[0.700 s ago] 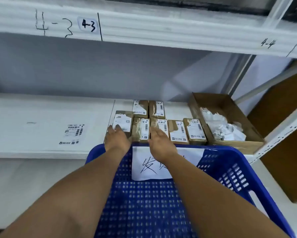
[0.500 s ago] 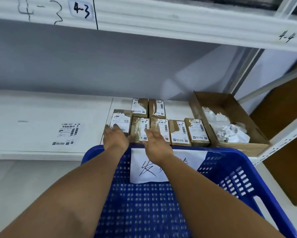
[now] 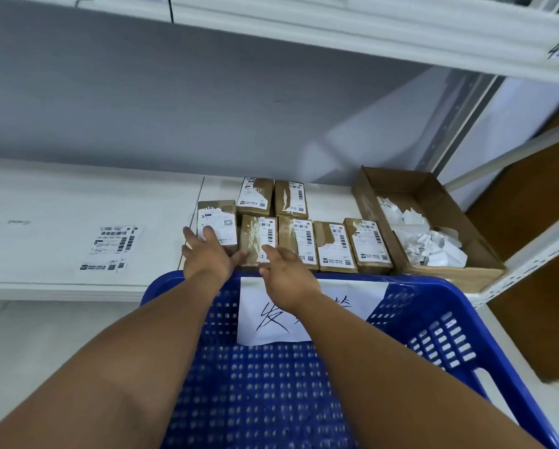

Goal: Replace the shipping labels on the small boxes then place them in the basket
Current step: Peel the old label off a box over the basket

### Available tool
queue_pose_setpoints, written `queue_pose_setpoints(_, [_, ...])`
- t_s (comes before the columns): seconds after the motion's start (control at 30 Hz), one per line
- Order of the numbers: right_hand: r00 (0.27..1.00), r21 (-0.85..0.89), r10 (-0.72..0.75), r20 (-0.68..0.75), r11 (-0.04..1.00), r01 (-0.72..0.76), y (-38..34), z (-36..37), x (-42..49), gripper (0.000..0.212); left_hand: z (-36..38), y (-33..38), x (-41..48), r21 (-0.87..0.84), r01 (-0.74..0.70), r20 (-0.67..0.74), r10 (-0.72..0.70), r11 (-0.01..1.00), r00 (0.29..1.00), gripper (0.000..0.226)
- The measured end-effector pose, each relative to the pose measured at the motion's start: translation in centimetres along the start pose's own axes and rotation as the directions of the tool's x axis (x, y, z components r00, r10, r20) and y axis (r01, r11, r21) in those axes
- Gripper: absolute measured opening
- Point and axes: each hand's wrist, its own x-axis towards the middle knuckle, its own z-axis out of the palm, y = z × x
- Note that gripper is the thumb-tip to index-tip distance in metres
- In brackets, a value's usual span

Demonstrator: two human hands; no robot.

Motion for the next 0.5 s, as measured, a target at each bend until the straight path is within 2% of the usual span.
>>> queue_pose_setpoints(0.17, [1.0,0.004,0.005,-0.02,1.0,-0.005,-0.3,-0.1,0.0,0.048,-0.4,2.1,0.6,-0.235,0.098,-0.031,-0.108,0.967,0.994,0.078])
queue_pose_setpoints(0.3, [0.999,0.026,0.025,-0.041,0.999,-0.024,-0.3,-0.1,0.5,0.048,0.3,2.1,-0.3,-0.395,0.112,-0.089,-0.16,0.912,0.983,0.084])
queue_pose_setpoints(0.37, [0.997,0.088,0.048,-0.063,0.995,-0.043,-0.5,-0.5,0.6,0.05,0.4,1.7,-1.3,-0.515,0.035,-0.193,-0.156,0.857,0.969,0.083])
queue_pose_setpoints(0.43, [0.994,0.172,0.069,-0.09,0.984,-0.053,-1.3,-1.1,-0.1,0.049,-0.1,1.5,-2.8,-0.598,-0.102,-0.324,-0.123,0.795,0.938,0.082])
queue_pose_setpoints(0.5, [0.987,0.318,0.107,-0.122,0.946,-0.064,-2.4,-1.9,-1.1,0.047,-0.9,1.9,-5.1,-0.664,-0.212,-0.389,-0.089,0.717,0.917,0.082])
